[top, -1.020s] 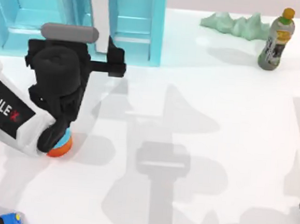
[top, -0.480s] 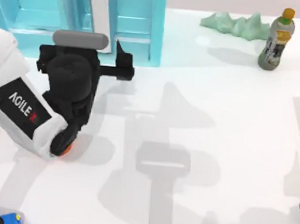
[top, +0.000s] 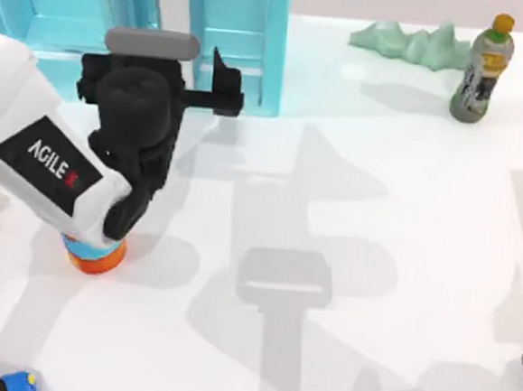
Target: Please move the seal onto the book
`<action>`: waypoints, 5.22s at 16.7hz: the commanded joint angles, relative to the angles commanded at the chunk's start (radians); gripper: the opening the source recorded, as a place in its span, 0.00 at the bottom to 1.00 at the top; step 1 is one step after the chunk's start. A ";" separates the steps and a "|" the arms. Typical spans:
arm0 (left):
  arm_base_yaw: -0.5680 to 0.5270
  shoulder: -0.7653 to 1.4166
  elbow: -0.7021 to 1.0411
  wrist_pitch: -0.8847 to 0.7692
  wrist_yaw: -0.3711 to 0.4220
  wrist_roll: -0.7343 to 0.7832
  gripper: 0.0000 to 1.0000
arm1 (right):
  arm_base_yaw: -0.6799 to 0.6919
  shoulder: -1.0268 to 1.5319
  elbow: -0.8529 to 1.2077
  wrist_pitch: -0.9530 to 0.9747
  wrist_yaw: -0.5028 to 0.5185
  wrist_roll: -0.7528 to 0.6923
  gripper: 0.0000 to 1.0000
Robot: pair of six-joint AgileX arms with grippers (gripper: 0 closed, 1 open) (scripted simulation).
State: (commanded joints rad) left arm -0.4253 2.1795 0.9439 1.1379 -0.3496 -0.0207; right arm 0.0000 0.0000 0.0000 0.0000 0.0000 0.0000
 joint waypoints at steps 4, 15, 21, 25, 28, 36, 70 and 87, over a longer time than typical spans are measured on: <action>0.035 0.091 0.199 -0.093 0.034 0.004 1.00 | 0.000 0.000 0.000 0.000 0.000 0.000 1.00; 0.058 0.193 0.320 -0.132 0.058 0.004 0.77 | 0.000 0.000 0.000 0.000 0.000 0.000 1.00; 0.058 0.193 0.320 -0.132 0.058 0.004 0.32 | 0.000 0.000 0.000 0.000 0.000 0.000 1.00; 0.058 0.193 0.320 -0.132 0.058 0.004 0.02 | 0.000 0.000 0.000 0.000 0.000 0.000 1.00; 0.058 0.193 0.320 -0.132 0.058 0.004 0.00 | 0.000 0.000 0.000 0.000 0.000 0.000 1.00; 0.050 0.178 0.313 -0.143 0.057 0.004 0.00 | 0.000 0.000 0.000 0.000 0.000 0.000 1.00; -0.336 -0.645 -0.051 -0.866 -0.412 -0.480 0.00 | 0.000 0.000 0.000 0.000 0.000 0.000 1.00; -0.805 -0.178 0.209 -1.175 -0.868 -2.290 0.00 | 0.000 0.000 0.000 0.000 0.000 0.000 1.00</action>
State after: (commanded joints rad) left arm -1.2303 2.0011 1.1524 -0.0373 -1.2180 -2.3105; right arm 0.0000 0.0000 0.0000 0.0000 0.0000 0.0000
